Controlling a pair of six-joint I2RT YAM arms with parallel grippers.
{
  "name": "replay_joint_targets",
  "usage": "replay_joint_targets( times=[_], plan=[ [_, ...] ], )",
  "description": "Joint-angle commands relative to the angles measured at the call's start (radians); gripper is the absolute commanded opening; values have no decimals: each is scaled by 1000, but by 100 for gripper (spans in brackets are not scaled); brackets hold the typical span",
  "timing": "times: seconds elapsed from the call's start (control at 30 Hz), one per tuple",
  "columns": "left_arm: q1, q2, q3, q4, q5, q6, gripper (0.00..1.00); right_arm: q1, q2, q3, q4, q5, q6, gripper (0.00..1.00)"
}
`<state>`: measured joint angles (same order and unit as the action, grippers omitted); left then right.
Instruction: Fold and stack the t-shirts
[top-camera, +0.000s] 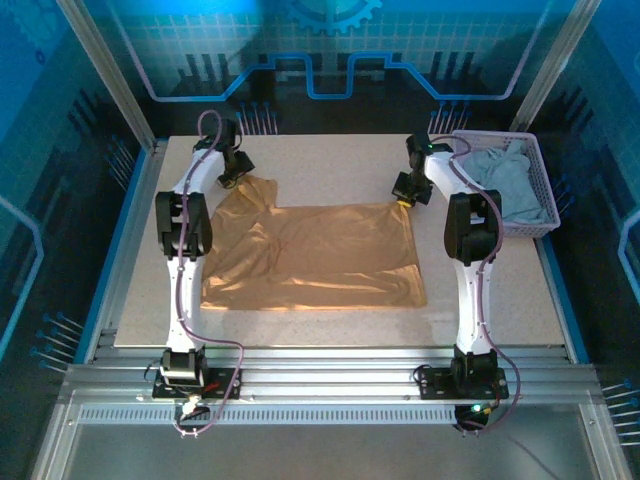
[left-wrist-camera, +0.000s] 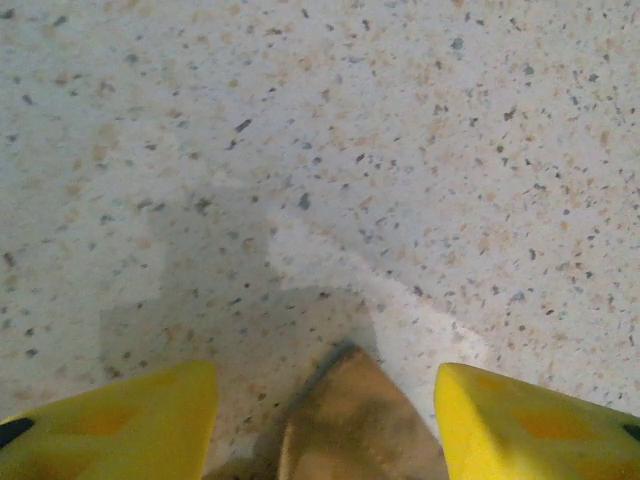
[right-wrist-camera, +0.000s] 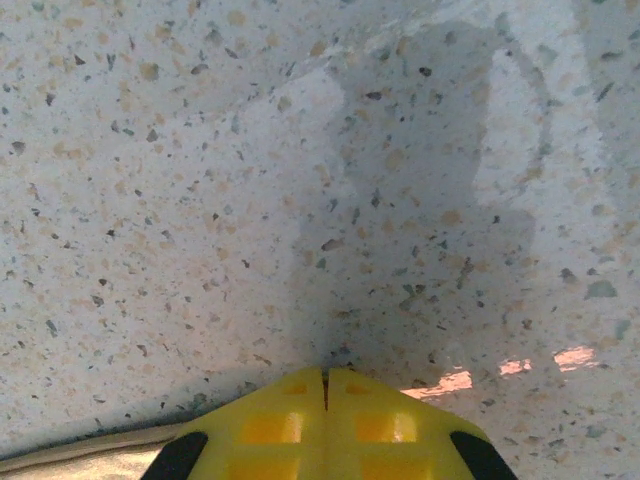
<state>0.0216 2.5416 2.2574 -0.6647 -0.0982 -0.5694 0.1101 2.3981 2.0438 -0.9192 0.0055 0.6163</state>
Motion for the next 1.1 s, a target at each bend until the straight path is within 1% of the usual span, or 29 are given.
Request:
replay_joint_targets(
  times=[0.0,0.07,0.2,0.3,0.37,0.43,0.53,0.57,0.67,0.77,0.87,1.07],
  plan=[
    [-8,54,68,-82,70,-18,60,5,8,-4,-35,-27,3,0],
    [-9,75,94,-129,91,-43,59,5,6,-4,-32,-32,5,0],
    [-11,135,179,-231,117,-85,54,6,-4,-13,-23,-39,9,0],
    [-11,174,236,-292,148,-126,46,5,-11,-23,-16,-44,10,0],
    [-13,173,231,-291,167,-137,35,5,-10,-27,-14,-45,9,0],
    [-14,174,228,-293,187,-142,21,6,-13,-34,-10,-47,7,0],
    [-15,162,225,-303,182,-135,3,5,-25,-49,4,-50,2,0],
    [-15,156,226,-303,174,-126,0,7,-27,-50,8,-51,0,0],
    [-17,115,207,-287,143,-104,0,9,-38,-48,13,-52,-11,0],
    [-19,41,164,-252,88,-81,0,14,-55,-42,16,-47,-26,0],
    [-22,-60,76,-183,45,-52,0,19,-87,-50,29,-35,-45,0],
    [-24,-273,-167,-59,51,-18,0,30,-159,-94,55,-18,-85,0]
  ],
)
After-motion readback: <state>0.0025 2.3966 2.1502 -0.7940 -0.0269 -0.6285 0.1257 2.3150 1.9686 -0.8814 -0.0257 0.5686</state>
